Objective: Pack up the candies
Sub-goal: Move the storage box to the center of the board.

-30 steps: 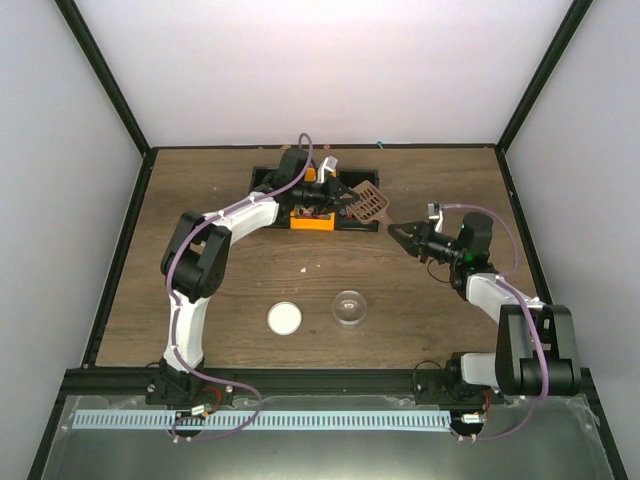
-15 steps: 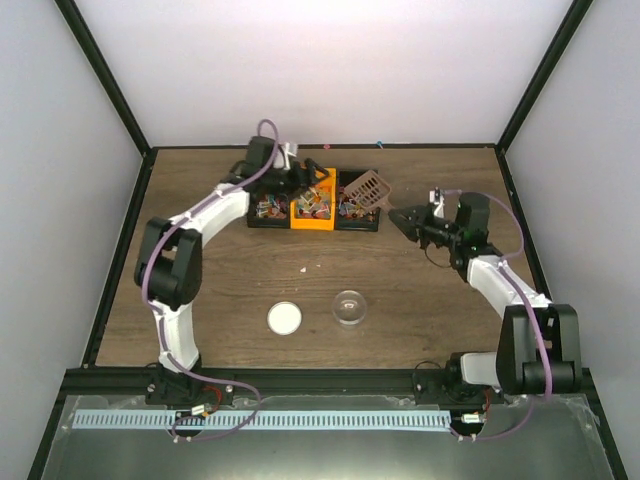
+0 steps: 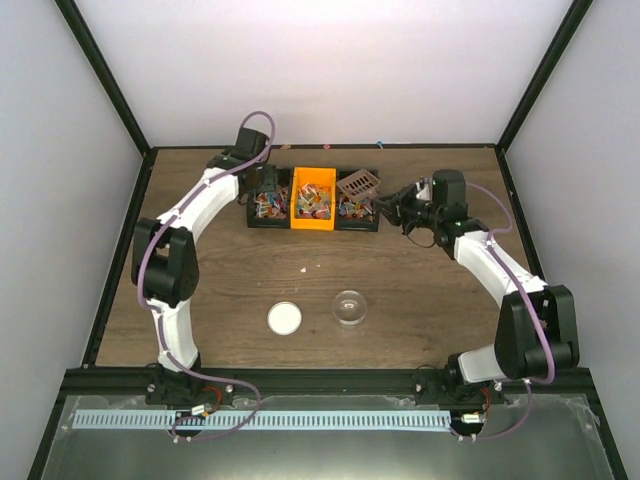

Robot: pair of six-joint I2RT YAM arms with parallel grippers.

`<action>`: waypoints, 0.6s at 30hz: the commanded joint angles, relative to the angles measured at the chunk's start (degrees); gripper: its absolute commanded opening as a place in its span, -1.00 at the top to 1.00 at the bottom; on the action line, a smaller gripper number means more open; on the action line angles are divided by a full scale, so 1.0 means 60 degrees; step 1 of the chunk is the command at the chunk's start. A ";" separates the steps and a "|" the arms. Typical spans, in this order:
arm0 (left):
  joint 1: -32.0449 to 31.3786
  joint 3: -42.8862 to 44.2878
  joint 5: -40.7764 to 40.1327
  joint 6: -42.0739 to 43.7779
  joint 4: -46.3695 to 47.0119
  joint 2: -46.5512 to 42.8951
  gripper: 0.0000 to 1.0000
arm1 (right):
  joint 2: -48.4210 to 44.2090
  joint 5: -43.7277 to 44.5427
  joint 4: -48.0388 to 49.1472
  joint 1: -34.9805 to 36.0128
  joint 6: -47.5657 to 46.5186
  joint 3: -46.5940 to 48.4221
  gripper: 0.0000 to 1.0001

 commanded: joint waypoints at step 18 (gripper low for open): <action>0.0879 0.0248 0.0600 0.0612 -0.0756 0.1902 0.32 | -0.0096 0.2350 -0.2333 0.0772 0.2122 0.0607 0.99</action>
